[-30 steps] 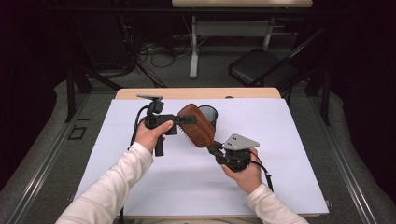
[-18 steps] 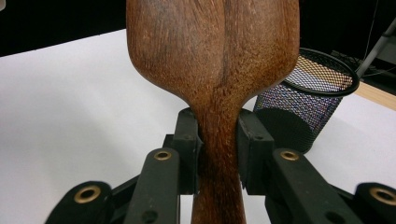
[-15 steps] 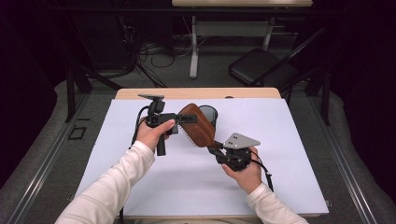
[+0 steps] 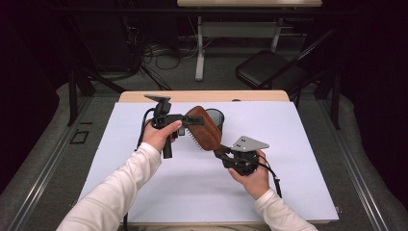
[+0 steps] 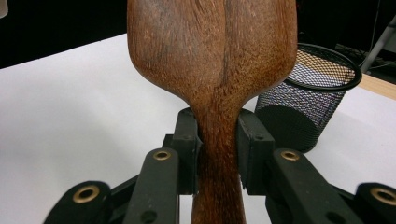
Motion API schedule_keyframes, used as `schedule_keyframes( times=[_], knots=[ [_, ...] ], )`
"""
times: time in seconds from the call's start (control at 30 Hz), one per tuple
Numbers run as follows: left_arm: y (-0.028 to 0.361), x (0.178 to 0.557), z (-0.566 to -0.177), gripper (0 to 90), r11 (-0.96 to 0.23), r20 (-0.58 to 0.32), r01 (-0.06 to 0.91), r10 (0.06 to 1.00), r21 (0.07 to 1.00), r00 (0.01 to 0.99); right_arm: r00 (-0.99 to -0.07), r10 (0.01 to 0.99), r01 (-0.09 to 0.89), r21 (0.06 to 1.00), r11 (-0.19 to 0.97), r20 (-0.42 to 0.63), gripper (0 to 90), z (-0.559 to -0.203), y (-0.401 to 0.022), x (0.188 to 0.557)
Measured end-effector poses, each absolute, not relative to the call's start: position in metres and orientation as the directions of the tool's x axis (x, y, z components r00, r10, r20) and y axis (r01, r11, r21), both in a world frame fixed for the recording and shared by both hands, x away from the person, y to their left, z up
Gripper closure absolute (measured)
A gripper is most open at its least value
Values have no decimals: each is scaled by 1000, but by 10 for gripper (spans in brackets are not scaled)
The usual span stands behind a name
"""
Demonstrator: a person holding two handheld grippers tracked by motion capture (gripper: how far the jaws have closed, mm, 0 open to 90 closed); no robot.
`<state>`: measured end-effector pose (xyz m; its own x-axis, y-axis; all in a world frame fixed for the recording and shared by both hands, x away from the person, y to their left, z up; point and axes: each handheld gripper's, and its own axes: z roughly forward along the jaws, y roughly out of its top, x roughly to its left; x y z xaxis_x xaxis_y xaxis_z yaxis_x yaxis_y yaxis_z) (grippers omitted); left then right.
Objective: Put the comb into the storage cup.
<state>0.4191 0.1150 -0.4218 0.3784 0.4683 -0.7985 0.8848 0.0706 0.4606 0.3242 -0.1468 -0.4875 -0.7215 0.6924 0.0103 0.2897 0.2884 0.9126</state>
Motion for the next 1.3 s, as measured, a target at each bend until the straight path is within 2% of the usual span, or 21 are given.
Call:
schedule_keyframes(
  times=[0.33,0.93,1.3],
  knots=[
    [110,423,-420,505,77,-806,894,470,442,358,-709,705,293,914,280,11,715,-487,-149,325],
    [110,427,-419,505,109,-783,867,496,486,376,-691,722,279,926,253,11,553,-485,-151,326],
    [118,430,-415,505,172,-764,828,517,534,385,-662,749,255,944,211,11,496,-482,-157,327]
  ],
)
